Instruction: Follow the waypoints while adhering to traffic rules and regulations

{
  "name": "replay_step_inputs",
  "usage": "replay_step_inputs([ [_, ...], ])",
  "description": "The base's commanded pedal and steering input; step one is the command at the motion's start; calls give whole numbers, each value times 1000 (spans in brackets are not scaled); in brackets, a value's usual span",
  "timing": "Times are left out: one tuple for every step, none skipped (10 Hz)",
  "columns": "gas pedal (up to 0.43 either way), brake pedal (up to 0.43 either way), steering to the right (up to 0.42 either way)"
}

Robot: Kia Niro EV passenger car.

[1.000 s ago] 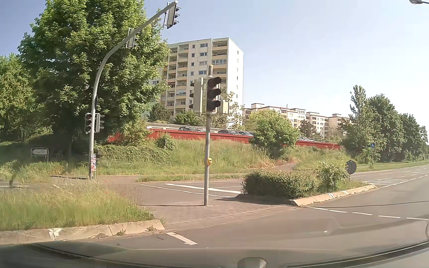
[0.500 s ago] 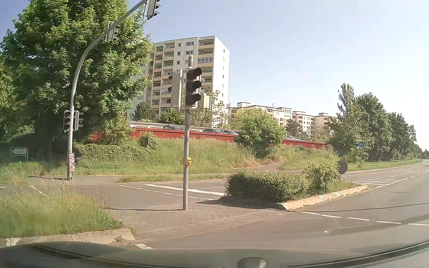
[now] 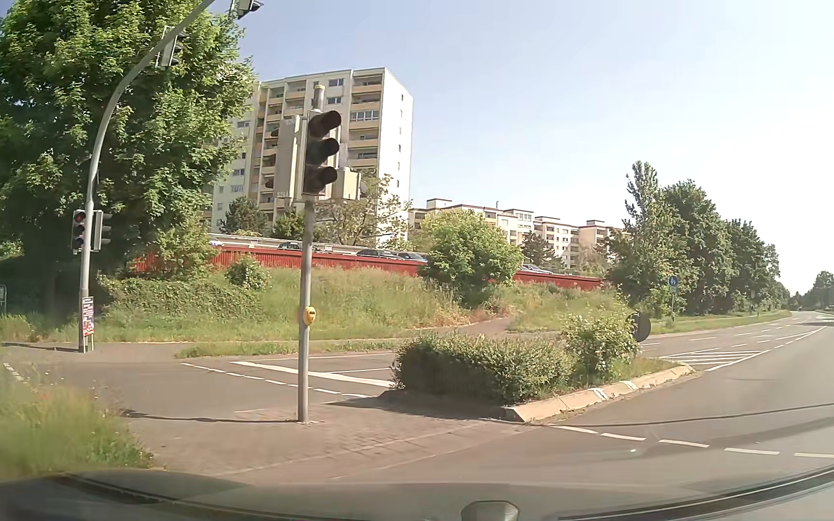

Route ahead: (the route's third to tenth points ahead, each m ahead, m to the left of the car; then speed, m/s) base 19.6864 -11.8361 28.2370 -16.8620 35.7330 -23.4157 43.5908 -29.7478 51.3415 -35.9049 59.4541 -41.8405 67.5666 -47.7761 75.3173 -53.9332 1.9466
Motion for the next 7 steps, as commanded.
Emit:
replay_step_inputs([
  [157,30,386],
  [157,30,418],
  [169,30,445],
  [169,30,468],
  [189,30,492],
  [189,30,511],
  [197,30,520],
])
